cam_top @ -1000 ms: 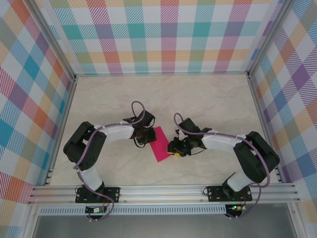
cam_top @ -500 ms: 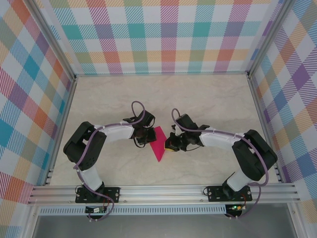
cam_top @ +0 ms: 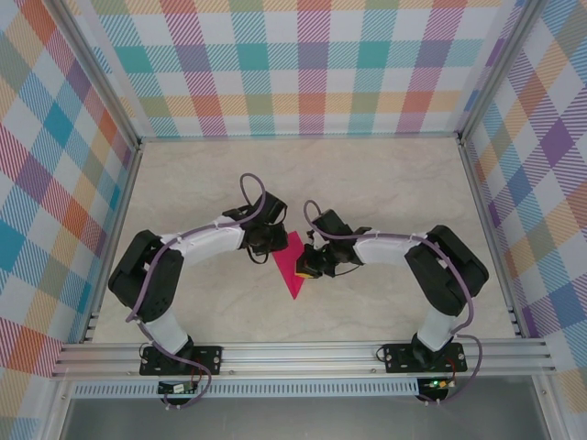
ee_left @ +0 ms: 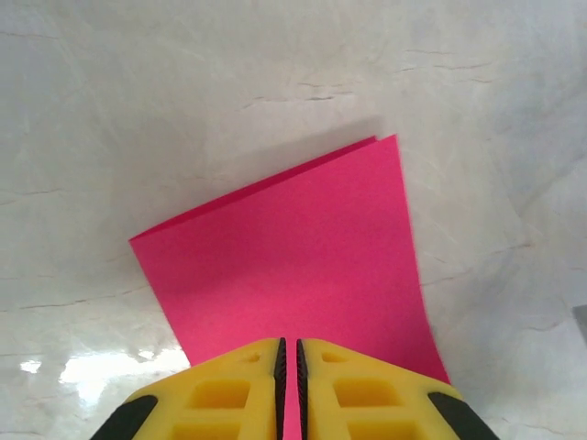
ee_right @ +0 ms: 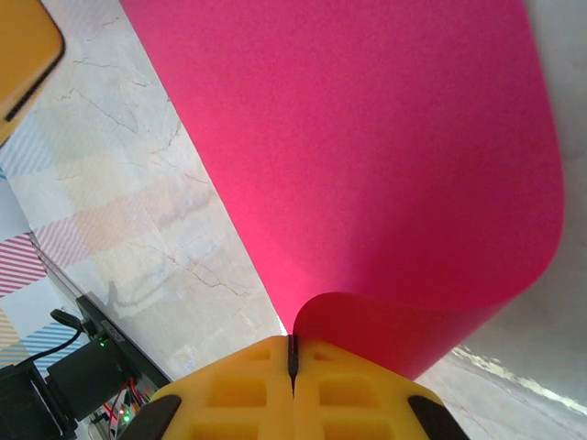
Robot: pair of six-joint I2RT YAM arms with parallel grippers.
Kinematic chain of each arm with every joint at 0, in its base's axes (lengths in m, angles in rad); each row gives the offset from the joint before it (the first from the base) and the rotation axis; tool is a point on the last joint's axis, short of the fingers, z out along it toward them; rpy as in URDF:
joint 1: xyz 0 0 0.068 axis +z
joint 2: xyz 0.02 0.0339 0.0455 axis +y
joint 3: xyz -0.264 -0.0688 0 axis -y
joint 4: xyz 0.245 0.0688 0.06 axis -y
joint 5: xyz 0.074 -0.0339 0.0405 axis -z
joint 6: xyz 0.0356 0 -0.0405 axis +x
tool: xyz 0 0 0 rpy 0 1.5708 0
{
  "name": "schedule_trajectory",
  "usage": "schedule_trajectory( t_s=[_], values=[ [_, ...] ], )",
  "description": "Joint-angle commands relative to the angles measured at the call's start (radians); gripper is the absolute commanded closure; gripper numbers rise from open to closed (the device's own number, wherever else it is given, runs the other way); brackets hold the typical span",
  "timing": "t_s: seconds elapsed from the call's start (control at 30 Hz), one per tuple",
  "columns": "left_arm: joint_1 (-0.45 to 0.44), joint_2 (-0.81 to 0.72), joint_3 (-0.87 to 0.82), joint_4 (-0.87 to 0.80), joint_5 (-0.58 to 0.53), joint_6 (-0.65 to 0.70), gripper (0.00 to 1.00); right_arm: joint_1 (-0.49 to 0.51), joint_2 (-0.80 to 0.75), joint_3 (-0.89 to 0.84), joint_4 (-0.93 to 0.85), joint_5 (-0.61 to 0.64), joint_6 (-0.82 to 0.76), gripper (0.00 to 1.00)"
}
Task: Fold a paper plane with a square sheet of paper (pick it up from the middle)
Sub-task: Third fold the triangle at the center of the table.
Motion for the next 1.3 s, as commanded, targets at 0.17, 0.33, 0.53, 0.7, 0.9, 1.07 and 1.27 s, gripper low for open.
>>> schedule_trajectory(
  t_s=[0.17, 0.33, 0.53, 0.7, 0.9, 1.07, 1.27],
  values=[
    [0.01, 0.1, 0.007, -0.049, -0.036, 0.018, 0.87, 0.018, 0.049, 0.055, 0.016, -0.014, -0.043, 0.96],
    [0.01, 0.119, 0.007, -0.058, -0.04, 0.02, 0.87, 0.024, 0.075, 0.066, 0.025, -0.02, -0.046, 0.95],
    [0.01, 0.12, -0.003, -0.058, -0.038, 0.018, 0.87, 0.026, 0.088, 0.071, 0.027, -0.015, -0.049, 0.95],
    [0.01, 0.119, -0.012, -0.054, -0.036, 0.016, 0.88, 0.025, 0.096, 0.068, 0.043, -0.023, -0.046, 0.95],
    [0.01, 0.122, -0.017, -0.054, -0.034, 0.019, 0.88, 0.027, 0.104, 0.07, 0.057, -0.034, -0.049, 0.95],
    [0.01, 0.123, -0.018, -0.054, -0.033, 0.017, 0.88, 0.027, 0.114, 0.074, 0.058, -0.039, -0.055, 0.95],
    [0.01, 0.125, -0.019, -0.053, -0.031, 0.017, 0.88, 0.028, 0.12, 0.076, 0.063, -0.046, -0.061, 0.95]
  ],
)
